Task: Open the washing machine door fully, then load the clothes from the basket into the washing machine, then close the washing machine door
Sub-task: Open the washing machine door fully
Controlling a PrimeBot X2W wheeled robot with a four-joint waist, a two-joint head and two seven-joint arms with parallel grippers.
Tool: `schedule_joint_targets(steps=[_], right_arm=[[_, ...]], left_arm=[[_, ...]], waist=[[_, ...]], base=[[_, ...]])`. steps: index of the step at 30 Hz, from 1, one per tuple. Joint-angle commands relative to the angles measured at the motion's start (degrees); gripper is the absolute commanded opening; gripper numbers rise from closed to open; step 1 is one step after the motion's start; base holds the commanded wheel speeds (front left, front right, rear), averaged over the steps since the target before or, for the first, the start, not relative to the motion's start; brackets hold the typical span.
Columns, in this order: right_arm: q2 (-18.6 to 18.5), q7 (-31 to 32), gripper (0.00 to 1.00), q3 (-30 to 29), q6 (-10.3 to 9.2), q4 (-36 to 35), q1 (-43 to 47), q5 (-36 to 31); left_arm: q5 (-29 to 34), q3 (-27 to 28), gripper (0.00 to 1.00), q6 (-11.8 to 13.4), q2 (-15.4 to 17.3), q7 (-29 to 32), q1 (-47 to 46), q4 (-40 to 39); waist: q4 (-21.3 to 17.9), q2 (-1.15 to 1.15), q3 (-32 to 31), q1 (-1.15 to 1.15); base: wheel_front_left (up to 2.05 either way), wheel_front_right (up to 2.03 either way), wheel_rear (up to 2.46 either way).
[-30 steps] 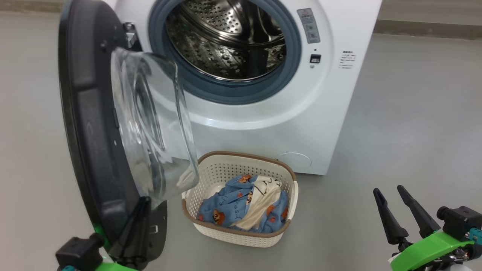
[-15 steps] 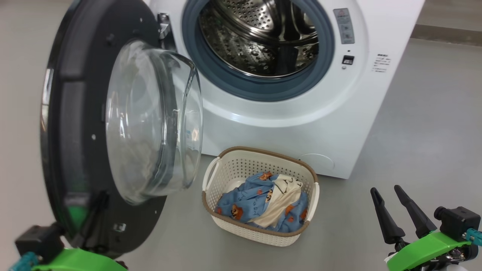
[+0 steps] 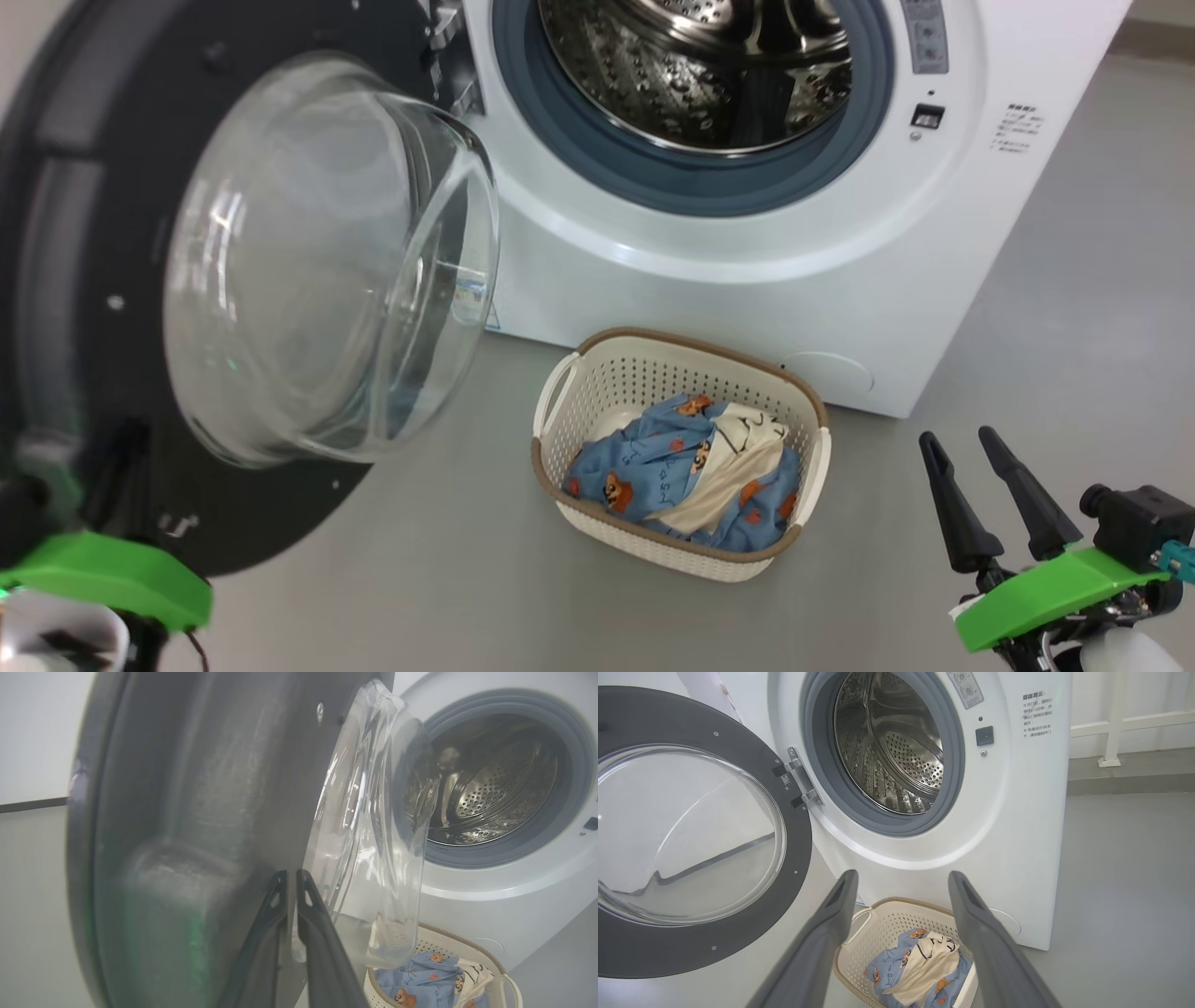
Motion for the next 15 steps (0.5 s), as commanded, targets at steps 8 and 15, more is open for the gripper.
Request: schedule_joint_targets(steps=[8,15], right_arm=[[-0.59,-0.54,1.00,0.60,0.32,-1.39,-3.92,-0.95],[-0.21,-0.54,1.00,0.51,0.32,-1.21,-5.04,-1.22]], left_arm=[[-0.62,4.95,0.00,-0.32,5.94,0.65,-10.79,8.78],[-0.26,4.28,0.00,-3.01,7.82,-0.83,-17.75,18.51]], waist=[[2.27,0.00,4.39,0.00],[3.66,0.00,6.00,0.00]], base=[[0.00,0.00,0.00],[0.00,0.00,0.00]])
